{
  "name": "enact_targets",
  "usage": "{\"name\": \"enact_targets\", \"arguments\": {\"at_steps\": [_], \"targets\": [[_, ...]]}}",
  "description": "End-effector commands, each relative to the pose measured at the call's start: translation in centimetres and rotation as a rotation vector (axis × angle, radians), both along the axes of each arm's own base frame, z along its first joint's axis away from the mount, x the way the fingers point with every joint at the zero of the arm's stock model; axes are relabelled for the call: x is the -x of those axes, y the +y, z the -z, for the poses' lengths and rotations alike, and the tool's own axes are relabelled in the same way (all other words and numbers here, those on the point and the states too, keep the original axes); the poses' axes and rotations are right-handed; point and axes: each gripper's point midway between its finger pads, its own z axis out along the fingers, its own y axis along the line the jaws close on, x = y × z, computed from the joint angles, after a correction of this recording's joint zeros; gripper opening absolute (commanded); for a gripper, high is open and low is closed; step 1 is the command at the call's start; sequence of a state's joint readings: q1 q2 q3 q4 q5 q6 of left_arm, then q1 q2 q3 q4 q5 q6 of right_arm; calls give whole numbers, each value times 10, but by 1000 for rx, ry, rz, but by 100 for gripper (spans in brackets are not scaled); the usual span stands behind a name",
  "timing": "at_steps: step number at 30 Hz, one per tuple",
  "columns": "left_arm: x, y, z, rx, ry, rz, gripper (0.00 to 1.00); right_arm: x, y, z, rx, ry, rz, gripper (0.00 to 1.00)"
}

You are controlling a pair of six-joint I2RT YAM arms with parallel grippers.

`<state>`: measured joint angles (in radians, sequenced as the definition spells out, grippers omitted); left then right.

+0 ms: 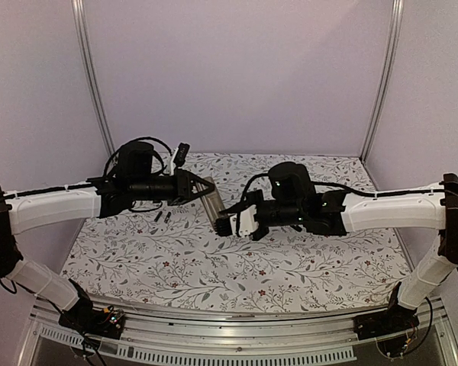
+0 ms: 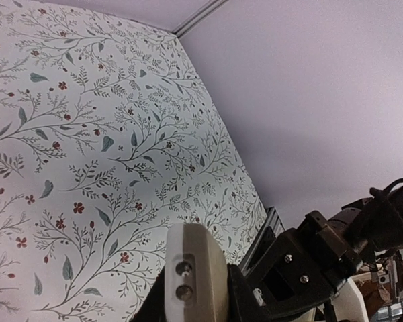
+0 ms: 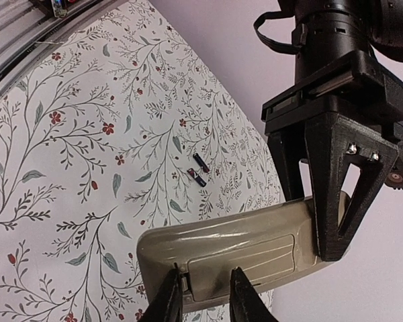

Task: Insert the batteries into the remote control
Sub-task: Remove the battery cover from the remote control.

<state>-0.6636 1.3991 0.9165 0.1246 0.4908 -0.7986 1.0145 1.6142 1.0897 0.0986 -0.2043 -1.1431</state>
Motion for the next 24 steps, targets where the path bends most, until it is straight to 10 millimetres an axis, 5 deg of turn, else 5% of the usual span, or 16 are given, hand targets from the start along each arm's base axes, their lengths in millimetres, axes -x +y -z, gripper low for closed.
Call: {"name": "enact_targets", "arguments": {"at_steps": [1, 11, 24], "targets": [[15, -14, -7, 68, 30, 93, 0, -15, 1, -4, -40, -96, 61, 23], [12, -12, 18, 8, 82, 86, 0, -20, -5, -33, -131, -139, 109, 22], [4, -1, 31, -42, 93, 34, 0, -13, -11, -43, -166, -108, 107, 23]]}}
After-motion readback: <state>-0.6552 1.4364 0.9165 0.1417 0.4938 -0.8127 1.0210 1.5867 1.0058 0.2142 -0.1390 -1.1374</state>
